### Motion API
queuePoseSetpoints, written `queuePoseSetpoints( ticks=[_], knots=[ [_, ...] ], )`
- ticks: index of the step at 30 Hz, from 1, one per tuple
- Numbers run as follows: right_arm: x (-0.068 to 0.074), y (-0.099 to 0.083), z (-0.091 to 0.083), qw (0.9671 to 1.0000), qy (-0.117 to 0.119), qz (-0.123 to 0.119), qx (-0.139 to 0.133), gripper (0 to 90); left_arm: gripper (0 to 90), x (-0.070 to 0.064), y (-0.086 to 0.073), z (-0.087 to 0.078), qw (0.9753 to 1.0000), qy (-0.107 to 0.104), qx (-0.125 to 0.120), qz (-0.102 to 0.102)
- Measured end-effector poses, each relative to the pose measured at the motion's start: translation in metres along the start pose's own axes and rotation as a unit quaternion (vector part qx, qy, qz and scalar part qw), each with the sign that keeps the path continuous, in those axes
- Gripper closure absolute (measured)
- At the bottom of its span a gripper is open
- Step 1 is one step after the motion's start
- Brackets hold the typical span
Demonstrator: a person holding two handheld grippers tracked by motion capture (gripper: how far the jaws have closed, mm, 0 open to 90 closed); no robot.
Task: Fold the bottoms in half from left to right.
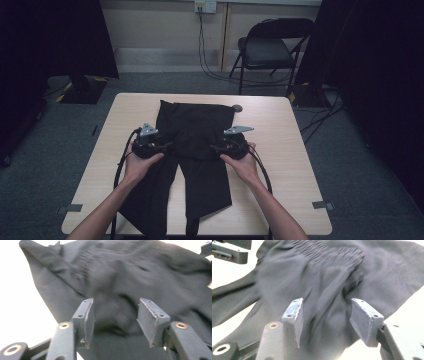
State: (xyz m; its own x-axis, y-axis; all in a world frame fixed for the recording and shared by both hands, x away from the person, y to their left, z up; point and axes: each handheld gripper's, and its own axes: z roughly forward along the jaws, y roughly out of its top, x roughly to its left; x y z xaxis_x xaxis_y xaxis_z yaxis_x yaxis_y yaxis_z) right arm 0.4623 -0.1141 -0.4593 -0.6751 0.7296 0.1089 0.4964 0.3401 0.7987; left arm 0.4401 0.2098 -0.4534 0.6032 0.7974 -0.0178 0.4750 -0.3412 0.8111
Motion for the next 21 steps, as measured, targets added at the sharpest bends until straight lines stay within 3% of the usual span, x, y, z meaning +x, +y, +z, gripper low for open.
queuePoseSetpoints(
  ticks=[2, 5, 9, 11, 16, 21],
  knots=[
    [0.012, -0.009, -0.012, 0.9997, 0.015, -0.017, 0.012, 46.2, 46.1, -0.011, -0.005, -0.012, 0.9999, -0.014, 0.001, 0.005],
    [0.033, -0.026, -0.029, 0.9977, 0.062, -0.020, 0.017, 52.9, 48.8, -0.030, -0.015, -0.023, 0.9987, -0.044, 0.003, 0.026],
    [0.058, -0.051, -0.039, 0.9940, 0.084, -0.043, 0.056, 57.1, 51.4, -0.048, -0.029, -0.008, 0.9963, -0.057, 0.041, 0.050],
    [0.062, -0.060, -0.043, 0.9931, 0.089, -0.047, 0.061, 60.3, 52.2, -0.053, -0.032, 0.003, 0.9954, -0.052, 0.056, 0.058],
    [0.059, -0.074, -0.040, 0.9888, 0.110, -0.051, 0.087, 60.6, 52.3, -0.054, -0.031, 0.025, 0.9951, -0.038, 0.071, 0.057],
    [0.068, -0.078, -0.037, 0.9844, 0.124, -0.081, 0.094, 60.6, 51.1, -0.055, -0.031, 0.034, 0.9967, -0.031, 0.059, 0.046]
  ],
)
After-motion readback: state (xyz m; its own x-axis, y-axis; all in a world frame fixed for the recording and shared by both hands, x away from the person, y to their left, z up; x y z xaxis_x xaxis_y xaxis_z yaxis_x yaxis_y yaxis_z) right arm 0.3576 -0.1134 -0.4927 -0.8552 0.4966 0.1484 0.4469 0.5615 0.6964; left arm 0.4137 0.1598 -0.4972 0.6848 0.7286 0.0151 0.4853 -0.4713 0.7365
